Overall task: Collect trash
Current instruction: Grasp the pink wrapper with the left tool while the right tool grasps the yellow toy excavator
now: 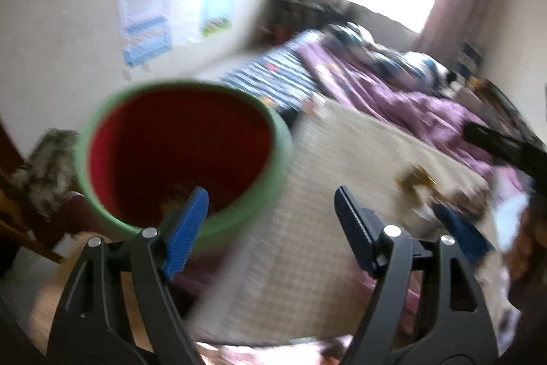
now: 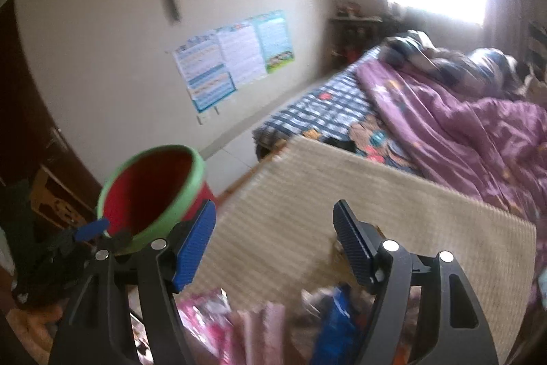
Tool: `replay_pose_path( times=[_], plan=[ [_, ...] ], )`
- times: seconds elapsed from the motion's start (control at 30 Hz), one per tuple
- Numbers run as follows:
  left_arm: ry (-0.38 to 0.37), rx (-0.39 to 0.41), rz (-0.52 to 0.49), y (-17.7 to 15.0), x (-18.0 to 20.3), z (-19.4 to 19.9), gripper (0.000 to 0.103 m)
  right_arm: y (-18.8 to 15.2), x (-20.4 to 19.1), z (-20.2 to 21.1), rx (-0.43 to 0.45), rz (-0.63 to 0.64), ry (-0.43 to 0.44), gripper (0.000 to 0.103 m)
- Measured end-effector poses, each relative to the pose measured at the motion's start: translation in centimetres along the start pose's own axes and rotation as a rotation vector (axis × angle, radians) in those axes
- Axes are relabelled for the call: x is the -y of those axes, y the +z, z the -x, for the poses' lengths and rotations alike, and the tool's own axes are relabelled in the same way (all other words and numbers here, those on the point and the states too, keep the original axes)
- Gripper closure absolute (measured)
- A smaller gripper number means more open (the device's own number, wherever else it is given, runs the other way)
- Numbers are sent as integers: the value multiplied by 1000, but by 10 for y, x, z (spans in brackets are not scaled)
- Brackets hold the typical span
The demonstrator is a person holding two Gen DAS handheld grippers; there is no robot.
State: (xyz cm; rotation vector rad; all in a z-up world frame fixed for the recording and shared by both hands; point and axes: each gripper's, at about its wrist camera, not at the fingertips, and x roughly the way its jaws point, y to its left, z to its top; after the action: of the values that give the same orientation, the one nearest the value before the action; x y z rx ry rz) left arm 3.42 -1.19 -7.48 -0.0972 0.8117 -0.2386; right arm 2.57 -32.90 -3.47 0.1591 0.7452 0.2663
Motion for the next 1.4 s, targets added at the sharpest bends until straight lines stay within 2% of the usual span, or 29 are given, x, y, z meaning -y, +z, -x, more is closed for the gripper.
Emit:
replay_pose_path(
  times=[0.1,0.2,0.23,0.27,0.33,0.5,0.53,0.7,0.77,0.8,0.83,0.93,1.1,1.23,1.3,1.37,1.4],
  plan=[
    [-100,-100,-22,-15,24,-14,30,-15,15,5,-20,-31,-18,34],
    [-150,-198,-54,-30,44,-33,33,-28,22,8,-37,-48,-36,34],
    [-153,-221,-64,-35,50,-38,42,-31,26,10,-42,-59,-38,34],
    [-157,-248,-70,-38,52,-44,47,-33,28,11,-44,-67,-39,34],
    [-171,-294,-62,-42,55,-53,68,-38,33,16,-41,-77,-48,34],
    [-140,-270,-55,-36,53,-55,91,-44,45,23,-35,-102,-73,34],
    [-128,-259,-64,-32,53,-56,92,-45,48,23,-36,-111,-77,34],
    [-76,-208,-71,-13,50,-62,93,-40,57,21,-52,-112,-90,34],
    [-73,-203,-60,-9,50,-65,82,-34,56,17,-70,-88,-106,34],
    [-84,-203,-49,-8,49,-64,62,-32,55,14,-77,-78,-108,34],
    [-90,-193,-39,-9,49,-61,47,-28,55,11,-85,-67,-104,34],
    [-95,-192,-26,-13,49,-56,41,-17,59,-2,-123,-54,-96,29],
    [-159,-265,22,-26,54,-68,39,-8,68,-32,-201,-62,-92,29],
    [-141,-310,9,-33,61,-79,39,-2,70,-60,-293,-63,-76,29],
    [-156,-332,23,-37,62,-83,39,-1,71,-71,-327,-57,-87,29],
    [-165,-338,20,-39,63,-85,43,-1,72,-84,-364,-57,-91,29],
    [-173,-338,18,-39,63,-85,51,-1,72,-91,-384,-63,-91,29]
  ],
)
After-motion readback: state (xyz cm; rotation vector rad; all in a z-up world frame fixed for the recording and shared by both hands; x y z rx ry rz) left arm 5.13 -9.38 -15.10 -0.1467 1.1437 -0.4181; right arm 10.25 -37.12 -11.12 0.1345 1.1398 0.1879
